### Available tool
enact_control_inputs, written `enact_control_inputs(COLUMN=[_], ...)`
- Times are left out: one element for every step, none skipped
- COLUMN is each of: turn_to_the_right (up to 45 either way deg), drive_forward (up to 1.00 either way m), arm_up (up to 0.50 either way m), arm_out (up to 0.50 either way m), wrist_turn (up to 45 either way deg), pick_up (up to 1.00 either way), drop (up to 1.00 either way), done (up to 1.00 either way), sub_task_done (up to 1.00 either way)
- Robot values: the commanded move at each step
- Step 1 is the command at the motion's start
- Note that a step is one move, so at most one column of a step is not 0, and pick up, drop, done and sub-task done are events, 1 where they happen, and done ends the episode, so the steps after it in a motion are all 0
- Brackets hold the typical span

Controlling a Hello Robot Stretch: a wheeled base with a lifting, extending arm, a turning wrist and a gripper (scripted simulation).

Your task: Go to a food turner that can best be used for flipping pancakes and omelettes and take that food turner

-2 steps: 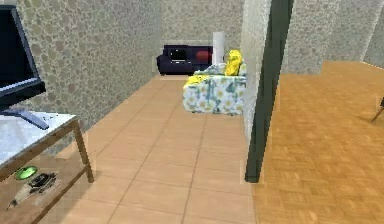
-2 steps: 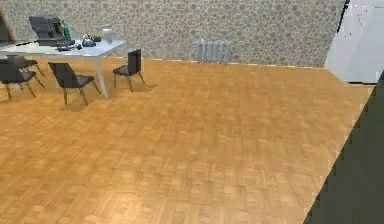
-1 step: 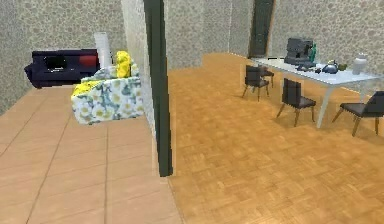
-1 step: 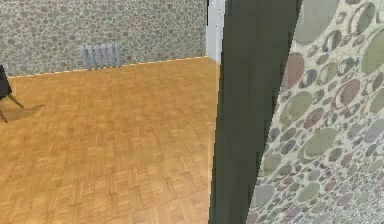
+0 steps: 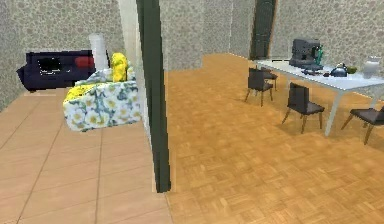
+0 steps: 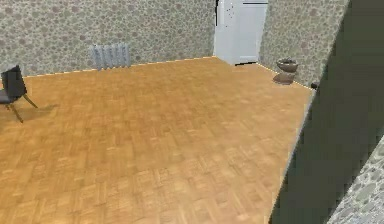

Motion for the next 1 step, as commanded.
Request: enact_control_inputs(turn_to_the_right=[0.0], drive_forward=[0.05], arm_up=[0.0], arm_out=[0.0], wrist_turn=[0.0], pick_up=[0.0], drop=[0.0], done=[0.0], sub_task_done=[0.0])
